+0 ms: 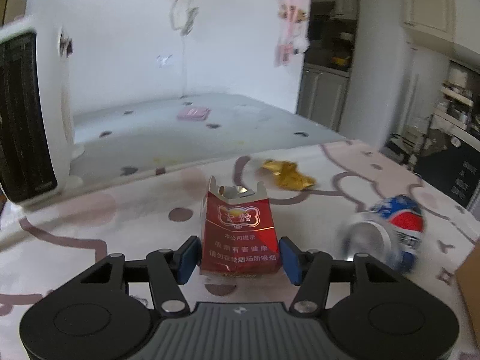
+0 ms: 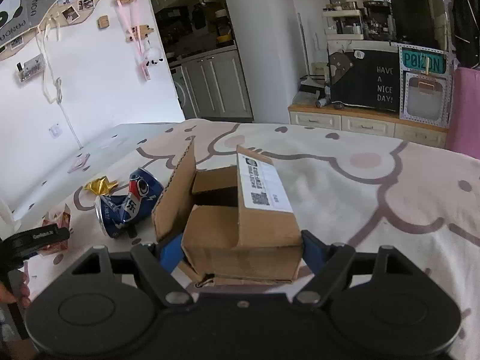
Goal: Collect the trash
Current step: 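Lift the cigarette pack with the left tool while the right tool lifts the box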
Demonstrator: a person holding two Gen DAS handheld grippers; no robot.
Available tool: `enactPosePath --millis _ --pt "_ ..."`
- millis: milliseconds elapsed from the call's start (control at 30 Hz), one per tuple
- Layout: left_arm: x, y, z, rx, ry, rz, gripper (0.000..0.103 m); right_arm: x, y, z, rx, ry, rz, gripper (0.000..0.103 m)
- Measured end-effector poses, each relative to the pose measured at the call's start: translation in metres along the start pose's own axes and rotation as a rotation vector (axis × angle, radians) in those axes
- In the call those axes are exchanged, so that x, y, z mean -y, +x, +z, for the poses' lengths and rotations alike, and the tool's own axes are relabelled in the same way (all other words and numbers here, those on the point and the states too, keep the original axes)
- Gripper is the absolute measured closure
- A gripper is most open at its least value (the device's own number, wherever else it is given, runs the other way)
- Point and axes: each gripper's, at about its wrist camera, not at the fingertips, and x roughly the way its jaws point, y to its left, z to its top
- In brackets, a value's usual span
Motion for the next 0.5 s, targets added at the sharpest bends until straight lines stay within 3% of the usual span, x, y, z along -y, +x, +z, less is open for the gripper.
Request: enactPosePath --millis 233,500 --pt "0.015 -0.042 -0.006 -0.073 -0.005 -0.068 0.045 0.027 -0.03 0.0 -0.022 0.018 0.0 0.023" --pt "0.044 -0.096 -0.024 -0.09 0.013 -0.168 0.045 0.057 -0.075 -0.007 -0.007 0.035 -0.02 0.023"
